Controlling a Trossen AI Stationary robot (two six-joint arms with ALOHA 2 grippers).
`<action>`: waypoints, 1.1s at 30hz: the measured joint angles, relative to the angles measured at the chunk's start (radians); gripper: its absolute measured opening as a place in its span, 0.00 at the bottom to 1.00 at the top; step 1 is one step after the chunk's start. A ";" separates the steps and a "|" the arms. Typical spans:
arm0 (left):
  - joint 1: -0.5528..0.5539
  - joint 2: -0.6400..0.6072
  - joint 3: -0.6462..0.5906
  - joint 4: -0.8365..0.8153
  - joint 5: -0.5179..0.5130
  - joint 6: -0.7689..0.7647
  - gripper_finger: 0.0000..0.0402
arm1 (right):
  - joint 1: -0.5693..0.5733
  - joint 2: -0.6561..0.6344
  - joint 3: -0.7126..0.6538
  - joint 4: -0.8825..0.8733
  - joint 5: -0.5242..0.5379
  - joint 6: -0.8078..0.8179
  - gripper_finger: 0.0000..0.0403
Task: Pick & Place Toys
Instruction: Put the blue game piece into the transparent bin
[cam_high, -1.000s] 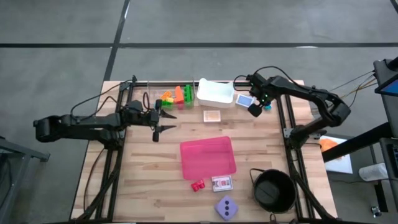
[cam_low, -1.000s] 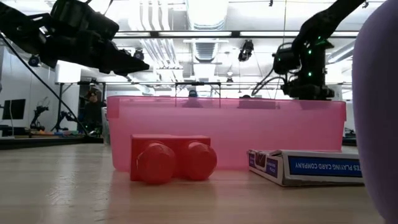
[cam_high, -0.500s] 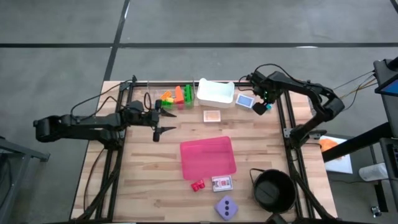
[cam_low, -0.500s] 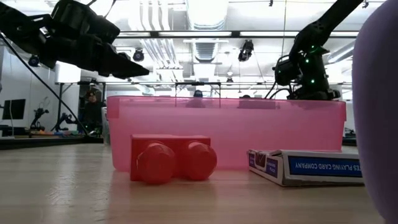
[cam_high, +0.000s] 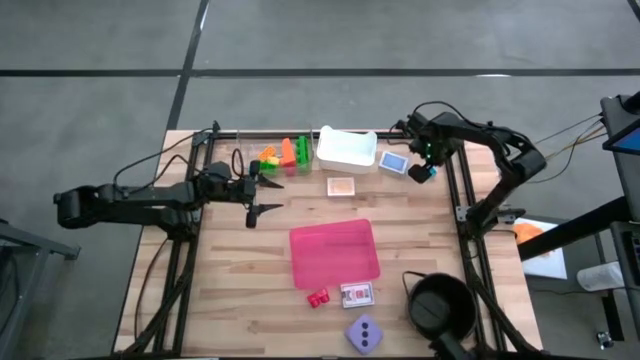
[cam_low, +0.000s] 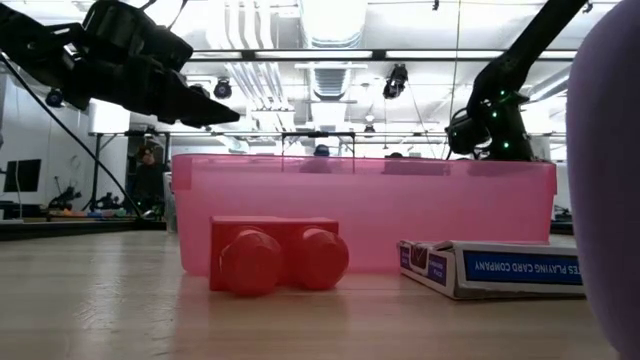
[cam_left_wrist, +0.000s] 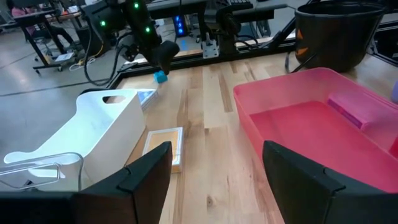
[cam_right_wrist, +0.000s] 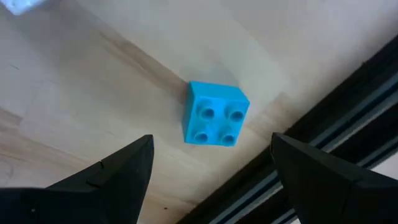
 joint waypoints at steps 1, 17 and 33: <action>0.000 0.000 0.000 0.000 0.000 0.000 0.64 | 0.001 0.004 0.000 0.000 -0.004 -0.001 0.80; 0.000 0.000 0.000 0.001 0.000 0.000 0.64 | 0.011 0.050 0.000 0.034 -0.017 0.055 0.66; 0.000 0.000 0.000 -0.005 -0.009 0.005 0.64 | 0.026 0.071 -0.007 0.048 -0.093 0.069 0.64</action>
